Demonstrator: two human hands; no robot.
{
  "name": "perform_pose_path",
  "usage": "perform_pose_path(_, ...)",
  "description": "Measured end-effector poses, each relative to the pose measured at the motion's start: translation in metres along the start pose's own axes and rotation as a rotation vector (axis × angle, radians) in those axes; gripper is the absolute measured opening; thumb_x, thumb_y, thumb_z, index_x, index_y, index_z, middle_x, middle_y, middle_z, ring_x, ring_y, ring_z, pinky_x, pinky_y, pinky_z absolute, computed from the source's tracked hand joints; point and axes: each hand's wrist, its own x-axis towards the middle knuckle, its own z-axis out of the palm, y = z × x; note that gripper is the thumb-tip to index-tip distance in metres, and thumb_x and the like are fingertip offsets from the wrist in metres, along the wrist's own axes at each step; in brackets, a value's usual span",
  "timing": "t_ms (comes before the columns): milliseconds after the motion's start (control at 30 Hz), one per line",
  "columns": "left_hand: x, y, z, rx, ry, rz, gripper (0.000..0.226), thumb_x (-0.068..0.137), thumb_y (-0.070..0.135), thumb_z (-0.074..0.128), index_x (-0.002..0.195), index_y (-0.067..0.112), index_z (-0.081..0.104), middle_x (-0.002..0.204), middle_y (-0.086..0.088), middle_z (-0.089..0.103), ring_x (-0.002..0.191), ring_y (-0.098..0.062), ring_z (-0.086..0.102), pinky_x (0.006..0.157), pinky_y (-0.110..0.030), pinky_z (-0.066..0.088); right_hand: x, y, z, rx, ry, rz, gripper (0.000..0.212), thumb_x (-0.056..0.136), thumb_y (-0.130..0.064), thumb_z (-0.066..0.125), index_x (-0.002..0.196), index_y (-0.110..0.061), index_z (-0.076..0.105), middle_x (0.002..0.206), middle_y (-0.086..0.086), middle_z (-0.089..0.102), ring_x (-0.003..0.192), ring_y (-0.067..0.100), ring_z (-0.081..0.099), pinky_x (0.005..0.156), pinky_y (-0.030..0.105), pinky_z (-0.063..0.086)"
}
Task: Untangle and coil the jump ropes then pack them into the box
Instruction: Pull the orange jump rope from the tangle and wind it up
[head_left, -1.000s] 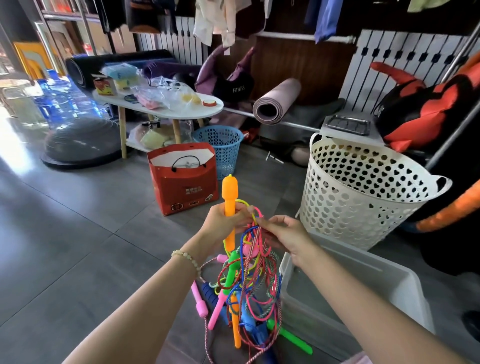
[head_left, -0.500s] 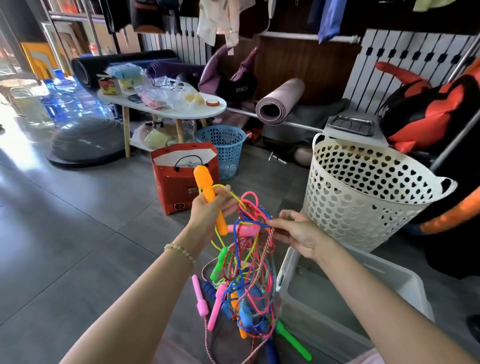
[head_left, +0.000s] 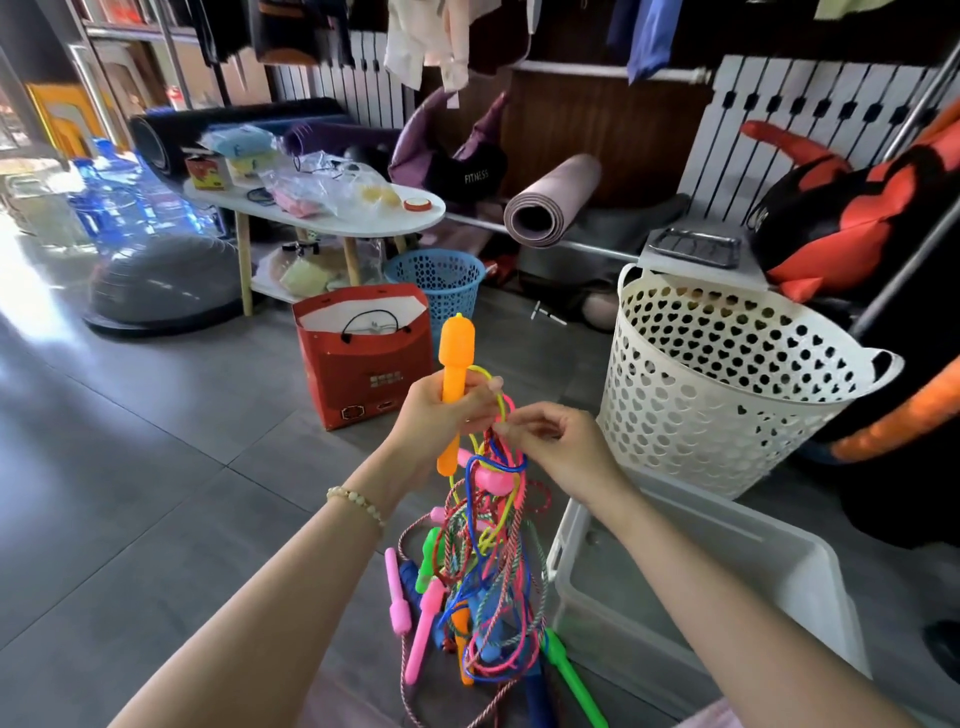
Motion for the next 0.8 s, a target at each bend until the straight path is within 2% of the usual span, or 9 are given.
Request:
perform_pose_path(100, -0.001, -0.001, -0.002, -0.008, 0.040, 0.001, 0.013, 0.088, 0.013, 0.066, 0.079, 0.005, 0.062, 0.067, -0.003, 0.061, 0.063, -0.011, 0.064, 0.064, -0.023, 0.057, -0.007, 0.001, 0.005, -0.202, -0.107, 0.016, 0.037, 0.067, -0.028, 0.084, 0.090, -0.010, 0.062, 0.079, -0.005, 0.061, 0.074, 0.007, 0.054, 0.067, 0.016, 0.042)
perform_pose_path(167, -0.002, -0.001, -0.004, -0.005, 0.062, 0.008, 0.014, 0.088, 0.014, 0.067, 0.079, 0.005, 0.062, 0.068, -0.004, 0.062, 0.064, -0.013, 0.065, 0.064, -0.024, 0.056, -0.008, 0.004, 0.005, -0.420, -0.097, -0.039, 0.039, 0.066, -0.037, 0.083, 0.089, -0.015, 0.060, 0.076, -0.011, 0.058, 0.071, 0.005, 0.049, 0.065, 0.023, 0.041)
perform_pose_path(233, -0.001, -0.002, -0.006, -0.020, 0.102, 0.003, 0.013, 0.088, 0.015, 0.067, 0.079, 0.006, 0.062, 0.071, -0.006, 0.064, 0.066, -0.014, 0.066, 0.065, -0.025, 0.057, -0.008, 0.007, 0.004, -0.495, -0.112, -0.072, 0.038, 0.068, -0.042, 0.081, 0.089, -0.020, 0.059, 0.075, -0.012, 0.058, 0.064, -0.001, 0.047, 0.058, 0.019, 0.037)
perform_pose_path(333, 0.000, -0.003, -0.008, -0.053, 0.134, -0.012, 0.012, 0.088, 0.014, 0.067, 0.079, 0.008, 0.062, 0.074, -0.008, 0.065, 0.066, -0.014, 0.068, 0.066, -0.026, 0.058, -0.009, 0.013, 0.007, -0.361, -0.150, -0.058, 0.036, 0.066, -0.043, 0.082, 0.084, -0.023, 0.058, 0.077, -0.010, 0.061, 0.057, 0.000, 0.047, 0.058, 0.021, 0.040)
perform_pose_path(433, 0.000, -0.002, -0.011, -0.103, 0.146, -0.029, 0.011, 0.088, 0.013, 0.066, 0.080, 0.007, 0.061, 0.074, -0.008, 0.067, 0.068, -0.016, 0.069, 0.063, -0.025, 0.057, -0.006, 0.016, 0.006, -0.197, -0.135, -0.049, 0.023, 0.071, -0.031, 0.081, 0.074, -0.024, 0.059, 0.071, -0.008, 0.060, 0.053, 0.000, 0.044, 0.057, 0.022, 0.038)
perform_pose_path(533, -0.001, -0.002, -0.009, -0.166, 0.147, -0.053, 0.012, 0.088, 0.012, 0.066, 0.080, 0.006, 0.060, 0.074, -0.008, 0.065, 0.068, -0.017, 0.070, 0.063, -0.025, 0.057, -0.007, 0.019, 0.004, -0.264, -0.140, -0.073, 0.031, 0.068, -0.043, 0.078, 0.075, -0.024, 0.055, 0.072, -0.009, 0.057, 0.056, 0.002, 0.046, 0.058, 0.028, 0.039)
perform_pose_path(600, -0.002, -0.001, -0.005, -0.169, 0.133, -0.062, 0.012, 0.088, 0.012, 0.066, 0.081, 0.006, 0.059, 0.073, -0.008, 0.064, 0.066, -0.015, 0.069, 0.065, -0.026, 0.058, -0.010, 0.023, 0.008, -0.447, -0.117, -0.118, 0.041, 0.062, -0.052, 0.076, 0.080, -0.027, 0.049, 0.078, -0.011, 0.052, 0.066, 0.007, 0.049, 0.062, 0.032, 0.041)
perform_pose_path(667, -0.003, 0.000, -0.001, -0.162, 0.137, -0.060, 0.012, 0.088, 0.012, 0.066, 0.081, 0.006, 0.059, 0.071, -0.007, 0.065, 0.064, -0.014, 0.069, 0.063, -0.025, 0.058, -0.011, 0.022, 0.011, -0.540, -0.056, -0.153, 0.036, 0.067, -0.045, 0.077, 0.080, -0.029, 0.048, 0.079, -0.011, 0.051, 0.068, 0.008, 0.049, 0.063, 0.033, 0.042)
perform_pose_path(800, -0.003, 0.003, -0.006, -0.183, 0.179, -0.050, 0.012, 0.089, 0.011, 0.064, 0.079, 0.007, 0.058, 0.066, -0.003, 0.064, 0.060, -0.012, 0.068, 0.059, -0.023, 0.057, -0.006, 0.019, 0.007, -0.299, -0.047, -0.171, 0.029, 0.067, -0.031, 0.082, 0.077, -0.018, 0.058, 0.080, 0.002, 0.059, 0.061, 0.007, 0.047, 0.059, 0.030, 0.040)
